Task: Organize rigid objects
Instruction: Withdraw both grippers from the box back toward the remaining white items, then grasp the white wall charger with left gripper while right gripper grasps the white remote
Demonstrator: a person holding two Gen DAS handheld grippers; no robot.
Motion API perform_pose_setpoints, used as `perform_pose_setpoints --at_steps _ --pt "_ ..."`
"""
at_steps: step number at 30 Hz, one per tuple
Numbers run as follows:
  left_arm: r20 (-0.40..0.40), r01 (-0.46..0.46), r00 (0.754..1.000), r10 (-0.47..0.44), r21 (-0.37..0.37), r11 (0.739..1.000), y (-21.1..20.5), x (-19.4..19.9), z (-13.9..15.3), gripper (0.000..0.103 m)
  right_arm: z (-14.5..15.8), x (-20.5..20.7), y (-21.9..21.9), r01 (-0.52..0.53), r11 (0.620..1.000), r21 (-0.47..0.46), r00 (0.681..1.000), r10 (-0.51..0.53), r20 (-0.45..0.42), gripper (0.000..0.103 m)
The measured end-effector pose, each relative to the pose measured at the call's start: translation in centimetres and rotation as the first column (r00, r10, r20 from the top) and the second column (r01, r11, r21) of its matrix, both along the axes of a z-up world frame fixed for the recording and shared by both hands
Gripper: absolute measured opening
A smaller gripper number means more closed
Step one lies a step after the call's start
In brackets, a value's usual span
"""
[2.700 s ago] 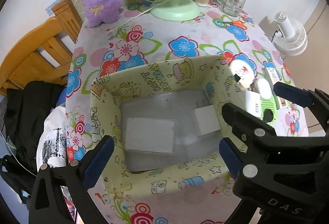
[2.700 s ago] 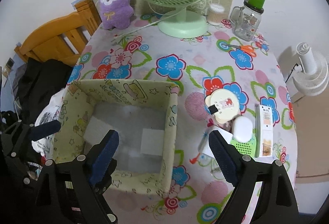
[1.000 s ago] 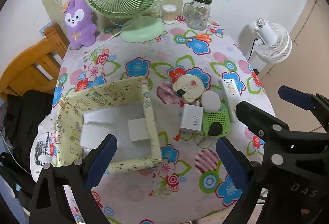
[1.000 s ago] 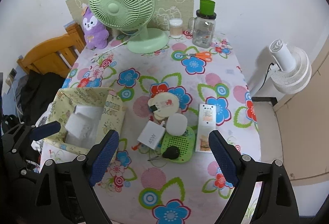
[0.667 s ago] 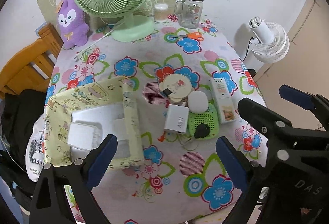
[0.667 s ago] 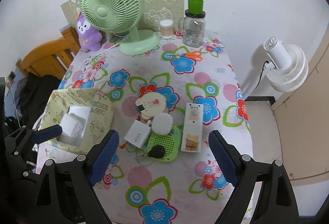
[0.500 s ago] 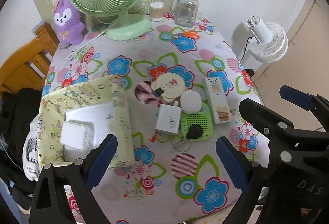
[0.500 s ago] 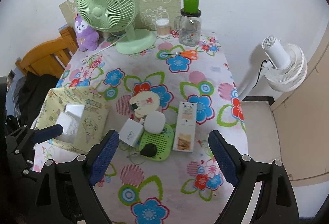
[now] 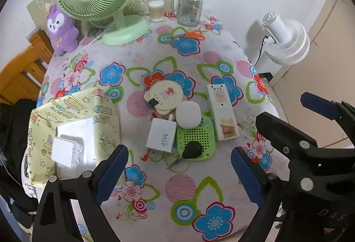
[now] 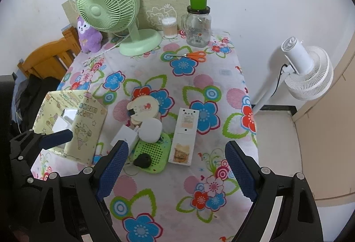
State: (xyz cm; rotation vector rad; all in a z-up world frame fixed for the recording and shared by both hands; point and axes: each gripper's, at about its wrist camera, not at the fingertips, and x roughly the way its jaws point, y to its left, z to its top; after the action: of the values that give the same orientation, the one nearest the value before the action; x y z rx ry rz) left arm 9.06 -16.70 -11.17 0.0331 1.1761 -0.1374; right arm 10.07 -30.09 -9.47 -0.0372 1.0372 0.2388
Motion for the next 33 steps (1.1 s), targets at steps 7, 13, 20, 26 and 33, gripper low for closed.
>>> perform_pose_setpoints --at_steps 7,13,20,26,33 --pt "0.011 0.000 1.000 0.000 0.016 1.000 -1.0 0.6 -1.0 0.091 -1.1 0.8 -0.9 -0.010 1.000 -0.011 1.000 0.010 -0.010 0.091" --pt "0.029 0.013 1.000 -0.013 -0.008 1.000 -1.3 1.0 -2.2 0.091 -2.7 1.6 -1.3 -0.014 1.000 -0.016 0.999 0.014 -0.033 0.091" --pt "0.036 -0.010 0.999 0.011 -0.005 1.000 -1.0 1.7 -4.1 0.091 -5.1 2.7 -1.3 -0.011 1.000 0.002 0.998 0.011 -0.069 0.090" --pt "0.029 0.006 1.000 -0.007 0.044 0.999 -0.8 2.4 -5.8 0.091 -7.4 3.8 -0.9 -0.013 1.000 0.007 0.995 0.014 -0.094 0.090" --pt "-0.004 -0.003 1.000 0.003 0.056 0.998 0.1 3.1 -8.2 0.088 -9.4 4.6 -0.4 -0.011 1.000 -0.009 0.995 0.010 -0.103 0.089"
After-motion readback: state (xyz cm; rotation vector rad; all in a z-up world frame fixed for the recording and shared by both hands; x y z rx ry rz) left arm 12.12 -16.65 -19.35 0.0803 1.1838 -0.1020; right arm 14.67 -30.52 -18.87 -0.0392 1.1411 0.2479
